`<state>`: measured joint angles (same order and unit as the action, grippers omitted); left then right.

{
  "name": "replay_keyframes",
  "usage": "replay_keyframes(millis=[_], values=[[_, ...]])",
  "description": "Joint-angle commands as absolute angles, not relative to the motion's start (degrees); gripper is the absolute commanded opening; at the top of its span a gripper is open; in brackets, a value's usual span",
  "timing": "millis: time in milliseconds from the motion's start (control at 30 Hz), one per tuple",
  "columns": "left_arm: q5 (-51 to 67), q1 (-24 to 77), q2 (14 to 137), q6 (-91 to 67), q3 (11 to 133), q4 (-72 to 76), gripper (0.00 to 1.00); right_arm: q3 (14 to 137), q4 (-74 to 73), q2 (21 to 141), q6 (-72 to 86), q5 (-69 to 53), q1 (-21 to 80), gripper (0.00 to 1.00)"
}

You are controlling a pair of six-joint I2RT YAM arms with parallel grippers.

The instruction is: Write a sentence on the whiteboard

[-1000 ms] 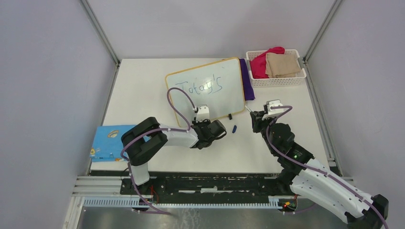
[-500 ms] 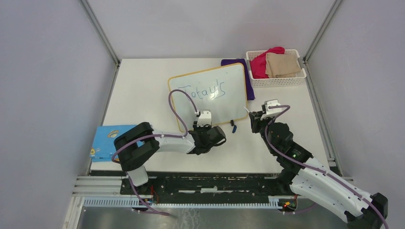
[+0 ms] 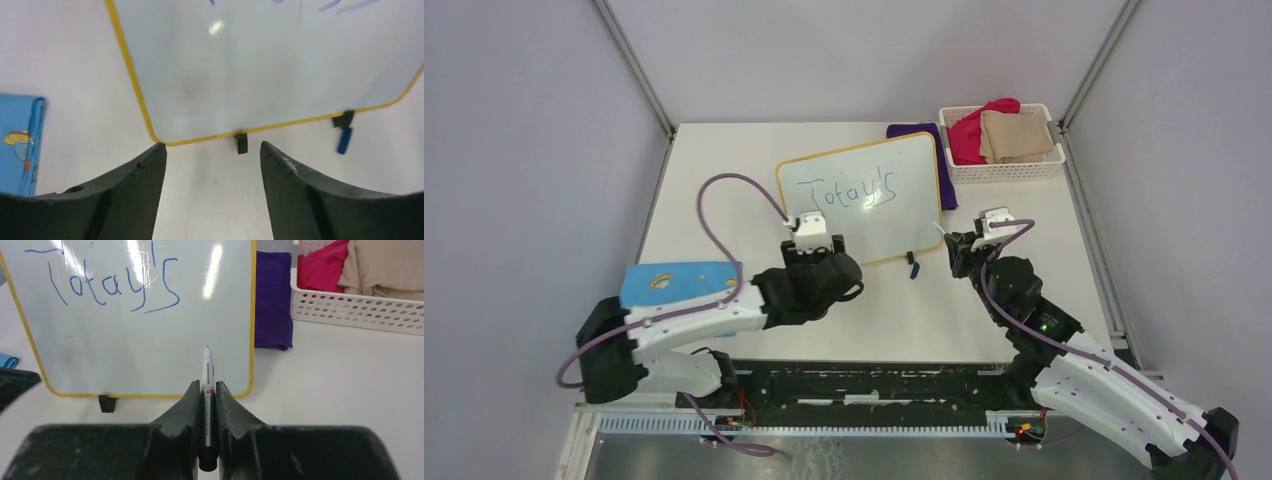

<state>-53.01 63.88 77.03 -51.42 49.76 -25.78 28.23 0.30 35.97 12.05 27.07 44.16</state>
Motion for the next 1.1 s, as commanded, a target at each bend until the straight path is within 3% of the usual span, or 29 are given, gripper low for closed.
replay_keyframes(millis=[0,67,100,300,400,467,500,567,767,1067], values=[[-62.7,64.4,62.4,-49.8,55.9,-35.8,0.77,32.1,1.6,35.1,10.9,25.7,44.4,0.0],[-66.5,64.4,58.6,-46.5,58.5,-37.8,0.86,32.6,1.8,35.1,10.6,25.2,44.4,0.0],[-69.1,64.4,57.3,-44.9,59.5,-38.4,0.98,32.7,1.8,35.2,10.5,24.9,44.4,0.0],[-76.9,63.7,55.1,-33.1,60.5,-41.2,1.0,32.8,2.9,35.9,10.6,23.7,44.4,0.0],[-83.0,63.3,57.7,-58.0,65.0,-60.4,1.0,32.7,3.5,36.8,11.0,22.3,44.5,0.0],[-83.8,62.7,55.0,-52.2,62.8,-53.9,1.0,32.7,3.9,37.1,11.3,21.3,44.4,0.0],[-81.3,61.2,52.7,-42.6,60.6,-42.5,1.0,32.7,4.0,37.3,11.4,20.8,44.5,0.0],[-61.5,52.9,47.1,-22.9,54.5,-21.4,1.0,32.8,4.2,37.3,11.5,20.0,44.4,0.0],[-8.7,12.5,49.1,-26.4,52.6,-13.9,1.0,32.9,4.0,36.9,11.8,19.1,44.5,0.0],[21.7,1.8,52.2,-38.7,33.0,18.7,1.0,32.9,3.9,35.9,12.5,17.2,44.5,0.0]])
